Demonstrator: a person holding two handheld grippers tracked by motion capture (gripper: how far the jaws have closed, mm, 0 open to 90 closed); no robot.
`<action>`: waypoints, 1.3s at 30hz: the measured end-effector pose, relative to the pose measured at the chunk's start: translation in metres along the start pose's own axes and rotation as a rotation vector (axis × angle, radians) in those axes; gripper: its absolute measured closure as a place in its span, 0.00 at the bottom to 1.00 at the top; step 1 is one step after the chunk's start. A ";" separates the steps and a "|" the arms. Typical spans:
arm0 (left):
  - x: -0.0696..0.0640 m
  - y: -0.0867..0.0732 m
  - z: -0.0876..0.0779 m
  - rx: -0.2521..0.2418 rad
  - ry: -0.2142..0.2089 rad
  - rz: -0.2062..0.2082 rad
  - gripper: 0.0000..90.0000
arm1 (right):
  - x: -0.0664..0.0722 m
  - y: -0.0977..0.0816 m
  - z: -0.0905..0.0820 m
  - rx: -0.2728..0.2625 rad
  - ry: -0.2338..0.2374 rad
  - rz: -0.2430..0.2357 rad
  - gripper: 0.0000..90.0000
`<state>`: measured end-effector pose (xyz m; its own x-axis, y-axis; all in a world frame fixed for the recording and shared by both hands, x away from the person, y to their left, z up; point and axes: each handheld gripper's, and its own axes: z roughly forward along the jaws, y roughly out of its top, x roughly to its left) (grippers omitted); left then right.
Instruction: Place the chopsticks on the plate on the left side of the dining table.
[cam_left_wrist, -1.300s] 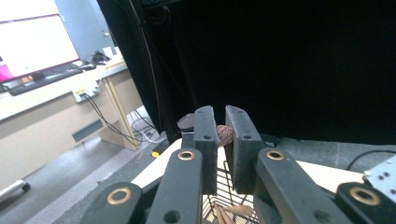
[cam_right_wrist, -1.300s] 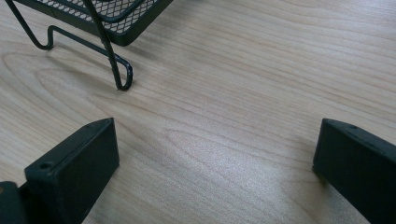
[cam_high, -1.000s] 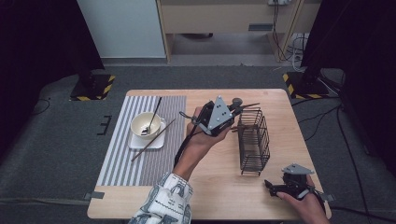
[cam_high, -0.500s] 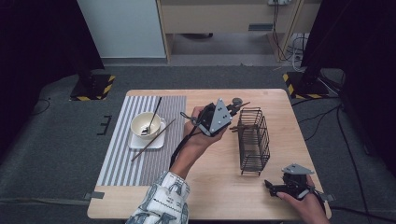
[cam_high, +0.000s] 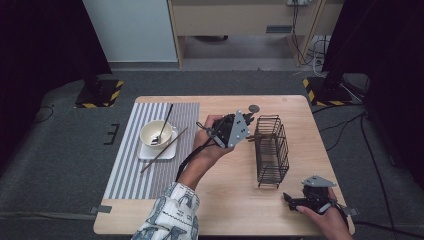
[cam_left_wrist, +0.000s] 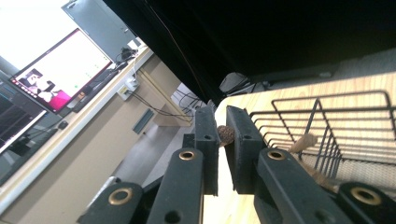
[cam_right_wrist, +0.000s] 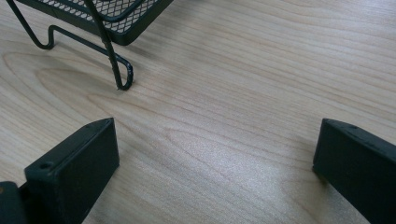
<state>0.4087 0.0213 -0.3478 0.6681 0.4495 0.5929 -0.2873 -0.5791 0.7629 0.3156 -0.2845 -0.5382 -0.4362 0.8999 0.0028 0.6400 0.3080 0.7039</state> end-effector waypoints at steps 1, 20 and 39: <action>0.000 -0.001 0.000 0.005 0.001 0.009 0.92 | 0.000 0.000 0.000 0.000 0.000 0.000 0.00; 0.002 -0.014 -0.008 0.049 0.017 0.070 0.92 | 0.000 0.000 0.000 0.000 0.000 0.000 0.00; -0.007 -0.026 -0.011 0.079 0.004 0.134 0.92 | 0.000 0.000 0.000 -0.002 0.000 0.000 0.00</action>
<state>0.4042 0.0404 -0.3688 0.6248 0.3671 0.6892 -0.3189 -0.6857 0.6543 0.3155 -0.2844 -0.5384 -0.4361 0.8999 0.0026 0.6385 0.3074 0.7056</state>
